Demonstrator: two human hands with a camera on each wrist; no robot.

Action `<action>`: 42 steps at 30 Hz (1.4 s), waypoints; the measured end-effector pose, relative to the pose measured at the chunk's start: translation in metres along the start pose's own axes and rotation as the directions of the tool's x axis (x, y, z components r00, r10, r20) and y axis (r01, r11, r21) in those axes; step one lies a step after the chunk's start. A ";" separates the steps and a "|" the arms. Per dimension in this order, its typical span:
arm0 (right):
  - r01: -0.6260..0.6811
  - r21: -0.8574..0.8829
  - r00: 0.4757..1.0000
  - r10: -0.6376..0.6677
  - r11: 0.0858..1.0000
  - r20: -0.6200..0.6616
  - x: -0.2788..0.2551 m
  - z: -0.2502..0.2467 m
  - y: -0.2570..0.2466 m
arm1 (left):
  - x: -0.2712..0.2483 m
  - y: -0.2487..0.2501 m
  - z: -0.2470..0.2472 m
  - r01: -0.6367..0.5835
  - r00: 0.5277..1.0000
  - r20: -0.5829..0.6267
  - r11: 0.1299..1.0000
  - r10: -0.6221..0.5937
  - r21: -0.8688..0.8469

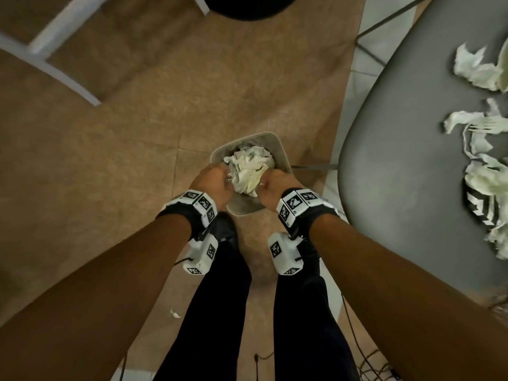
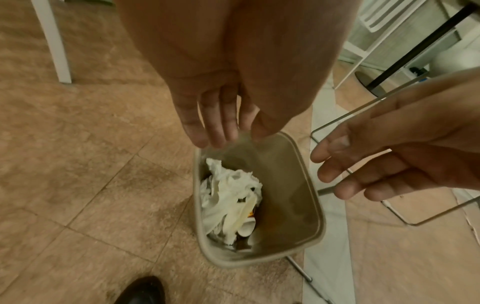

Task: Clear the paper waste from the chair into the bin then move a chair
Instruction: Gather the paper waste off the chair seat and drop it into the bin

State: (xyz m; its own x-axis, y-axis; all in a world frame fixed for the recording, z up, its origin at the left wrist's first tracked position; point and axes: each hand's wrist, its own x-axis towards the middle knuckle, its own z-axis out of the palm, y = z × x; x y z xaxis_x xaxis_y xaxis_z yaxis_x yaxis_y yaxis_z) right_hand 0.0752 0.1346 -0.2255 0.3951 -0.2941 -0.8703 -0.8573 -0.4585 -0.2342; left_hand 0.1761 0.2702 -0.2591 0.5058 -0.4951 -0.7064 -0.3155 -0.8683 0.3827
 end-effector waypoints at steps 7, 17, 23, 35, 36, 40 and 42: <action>0.166 0.261 0.984 -0.143 0.951 -0.107 -0.063 -0.085 0.013 | -0.016 0.081 -0.053 -0.103 0.993 -0.062 0.994 0.104 0.025; 0.205 0.522 0.915 0.028 0.828 -0.403 -0.105 -0.196 0.204 | 0.006 0.314 -0.012 -0.419 0.887 -0.216 0.908 0.409 -0.004; 0.287 0.531 0.843 0.054 0.797 -0.535 -0.115 -0.244 0.292 | 0.019 0.446 0.031 -0.598 0.743 -0.180 0.760 0.645 0.255; 0.153 0.158 0.716 0.001 0.976 -0.698 -0.072 -0.326 0.354 | 0.055 0.490 0.037 -0.451 0.788 0.087 0.475 0.610 0.756; 0.117 0.096 0.700 -0.014 0.988 -0.714 -0.065 -0.331 0.355 | 0.055 0.489 0.035 -0.462 0.779 0.103 0.456 0.618 0.760; 0.052 0.030 0.721 -0.017 0.998 -0.692 -0.044 -0.347 0.359 | 0.048 0.482 0.030 -0.508 0.759 0.114 0.474 0.641 0.719; 0.010 -0.044 0.773 -0.035 0.999 -0.633 -0.038 -0.346 0.358 | 0.043 0.475 0.027 -0.528 0.757 0.109 0.504 0.645 0.683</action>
State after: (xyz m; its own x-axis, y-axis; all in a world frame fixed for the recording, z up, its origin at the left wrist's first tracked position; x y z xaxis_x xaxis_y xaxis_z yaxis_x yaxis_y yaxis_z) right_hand -0.1329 -0.3091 -0.1261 0.5449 -0.7421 -0.3903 -0.8380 -0.4978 -0.2233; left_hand 0.0262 -0.1629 -0.1232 0.0916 -0.9312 -0.3529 -0.9748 -0.1562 0.1593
